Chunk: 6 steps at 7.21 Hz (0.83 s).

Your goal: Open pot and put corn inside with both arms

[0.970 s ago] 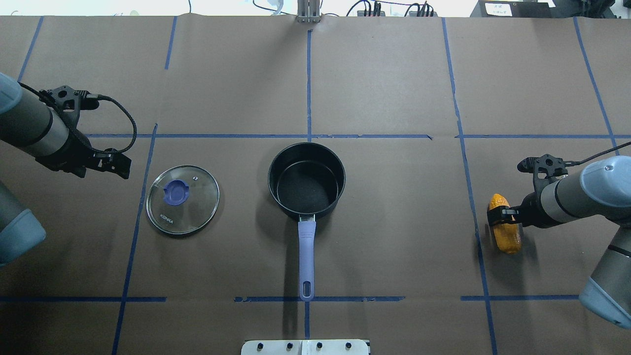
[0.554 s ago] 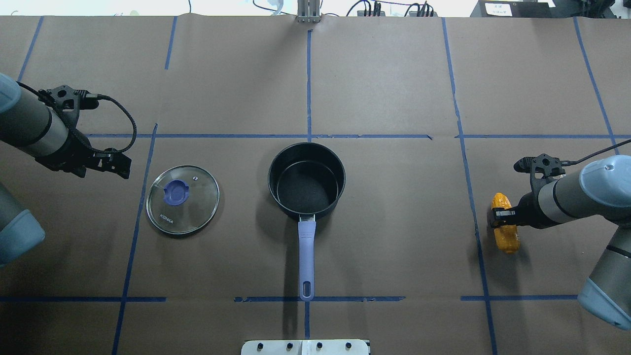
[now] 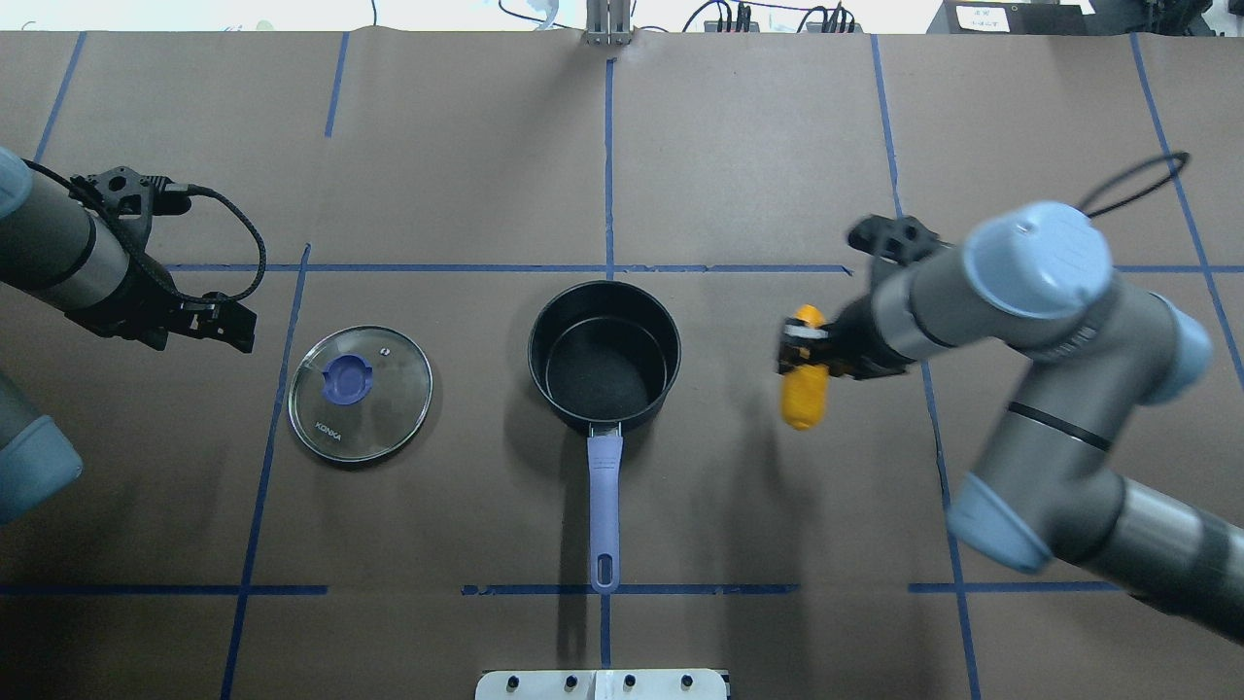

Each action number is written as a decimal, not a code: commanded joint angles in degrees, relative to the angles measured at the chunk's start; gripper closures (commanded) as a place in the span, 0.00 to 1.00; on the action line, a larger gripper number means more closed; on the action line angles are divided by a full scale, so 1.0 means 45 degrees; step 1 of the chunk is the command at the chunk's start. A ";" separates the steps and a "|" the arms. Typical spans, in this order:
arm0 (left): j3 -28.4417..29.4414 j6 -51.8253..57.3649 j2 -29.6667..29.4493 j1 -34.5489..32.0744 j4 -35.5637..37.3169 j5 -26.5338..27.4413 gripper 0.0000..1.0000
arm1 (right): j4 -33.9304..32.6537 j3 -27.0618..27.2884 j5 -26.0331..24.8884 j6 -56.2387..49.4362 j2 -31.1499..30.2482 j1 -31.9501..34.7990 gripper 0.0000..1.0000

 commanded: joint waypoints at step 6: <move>-0.0108 -0.0019 0.0064 -0.0001 0.0001 -0.0001 0.00 | -0.1263 -0.3777 -0.1210 0.2092 0.4719 -0.1059 0.76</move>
